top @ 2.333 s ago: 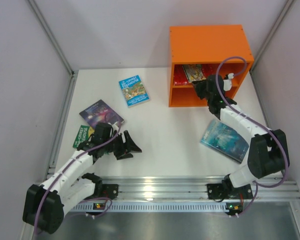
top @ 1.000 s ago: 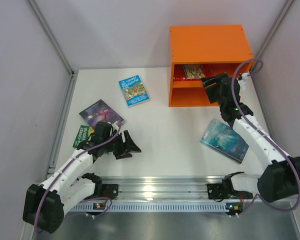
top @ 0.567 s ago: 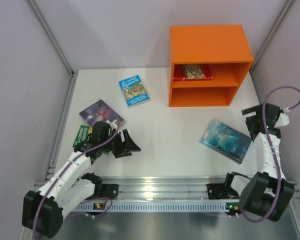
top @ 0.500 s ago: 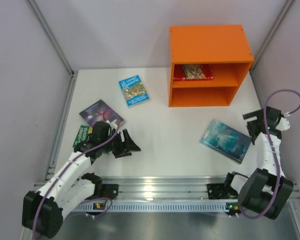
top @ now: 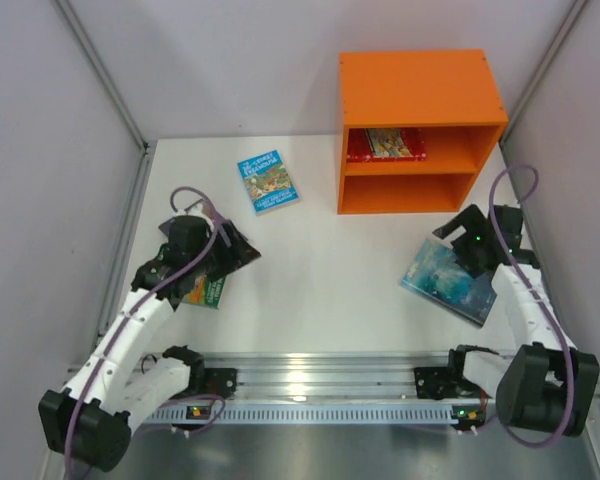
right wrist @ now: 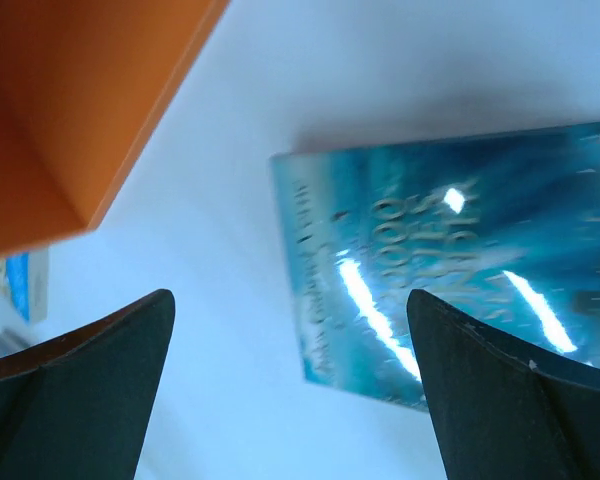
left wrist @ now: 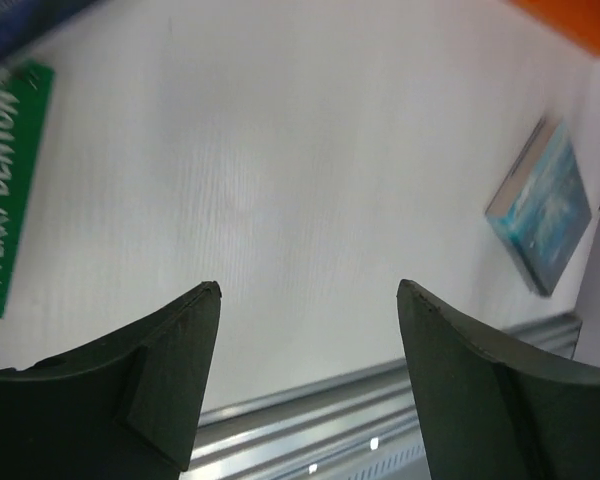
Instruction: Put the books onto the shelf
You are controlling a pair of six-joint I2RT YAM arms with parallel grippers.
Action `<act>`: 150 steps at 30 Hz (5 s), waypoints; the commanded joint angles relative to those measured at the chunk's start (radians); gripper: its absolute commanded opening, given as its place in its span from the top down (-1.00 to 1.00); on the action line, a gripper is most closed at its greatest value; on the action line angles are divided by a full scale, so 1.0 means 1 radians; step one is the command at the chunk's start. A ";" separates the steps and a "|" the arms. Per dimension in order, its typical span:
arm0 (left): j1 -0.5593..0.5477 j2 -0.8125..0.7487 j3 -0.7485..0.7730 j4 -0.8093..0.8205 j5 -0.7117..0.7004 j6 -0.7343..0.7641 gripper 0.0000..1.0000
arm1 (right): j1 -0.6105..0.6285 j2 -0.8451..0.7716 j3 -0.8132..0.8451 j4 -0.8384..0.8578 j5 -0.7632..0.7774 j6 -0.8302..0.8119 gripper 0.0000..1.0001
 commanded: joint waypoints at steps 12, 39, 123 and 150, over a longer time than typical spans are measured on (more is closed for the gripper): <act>0.662 0.147 0.054 0.164 0.135 -0.053 -0.49 | 0.469 -0.271 -0.135 0.285 -0.151 0.174 -0.98; 0.116 0.118 -0.010 0.225 0.248 0.051 -0.53 | -0.281 0.237 -0.169 0.190 -0.065 -0.260 -0.93; -0.332 0.717 0.252 0.299 0.059 0.246 -0.16 | 0.575 -0.137 -0.340 0.252 -0.145 0.123 -0.93; -0.333 0.771 -0.149 0.624 0.169 -0.165 1.00 | 0.795 -0.102 -0.492 0.509 0.082 0.283 -0.99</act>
